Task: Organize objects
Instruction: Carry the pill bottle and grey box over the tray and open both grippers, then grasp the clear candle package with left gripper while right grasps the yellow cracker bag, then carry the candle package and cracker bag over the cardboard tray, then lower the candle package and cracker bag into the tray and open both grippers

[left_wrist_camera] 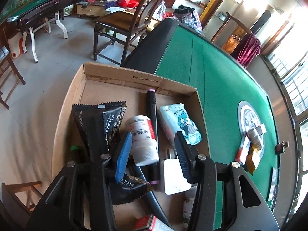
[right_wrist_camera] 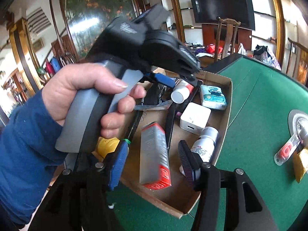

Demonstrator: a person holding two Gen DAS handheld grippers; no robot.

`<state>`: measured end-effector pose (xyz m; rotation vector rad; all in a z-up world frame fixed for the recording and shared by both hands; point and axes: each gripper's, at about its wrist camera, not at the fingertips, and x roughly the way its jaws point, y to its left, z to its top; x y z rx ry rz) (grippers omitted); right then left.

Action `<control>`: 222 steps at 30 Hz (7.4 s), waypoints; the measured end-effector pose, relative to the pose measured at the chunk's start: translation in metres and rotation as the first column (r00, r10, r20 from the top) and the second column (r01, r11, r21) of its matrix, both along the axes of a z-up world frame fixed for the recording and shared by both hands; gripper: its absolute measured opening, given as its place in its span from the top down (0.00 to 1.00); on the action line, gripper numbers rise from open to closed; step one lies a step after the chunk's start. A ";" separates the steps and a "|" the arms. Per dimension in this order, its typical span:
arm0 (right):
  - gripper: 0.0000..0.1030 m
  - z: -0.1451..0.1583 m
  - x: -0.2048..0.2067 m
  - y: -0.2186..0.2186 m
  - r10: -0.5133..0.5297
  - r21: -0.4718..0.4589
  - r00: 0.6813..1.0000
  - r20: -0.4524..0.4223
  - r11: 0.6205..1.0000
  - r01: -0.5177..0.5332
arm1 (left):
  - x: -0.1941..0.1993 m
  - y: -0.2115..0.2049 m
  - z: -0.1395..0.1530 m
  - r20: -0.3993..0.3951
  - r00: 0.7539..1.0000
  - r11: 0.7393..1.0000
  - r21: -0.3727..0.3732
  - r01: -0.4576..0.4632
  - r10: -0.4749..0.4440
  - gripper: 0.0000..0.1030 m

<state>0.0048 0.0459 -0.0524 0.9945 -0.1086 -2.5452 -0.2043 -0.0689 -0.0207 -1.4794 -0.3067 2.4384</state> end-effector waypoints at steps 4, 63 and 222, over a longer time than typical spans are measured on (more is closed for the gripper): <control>0.47 0.007 0.002 0.022 -0.030 -0.055 1.000 0.002 0.998 0.030 | 0.004 0.000 0.008 -0.013 1.000 1.000 -0.002 -0.006 0.006 0.55; 0.36 -0.034 0.004 0.283 -0.493 -0.030 0.840 0.226 0.859 0.511 | 0.070 0.205 -0.058 -0.103 0.964 0.962 -0.155 0.226 -0.243 0.73; 0.57 -0.011 -0.192 0.012 -0.224 0.148 0.956 0.188 0.969 0.198 | 0.130 -0.017 -0.030 -0.341 0.933 0.972 -0.155 -0.177 0.115 0.73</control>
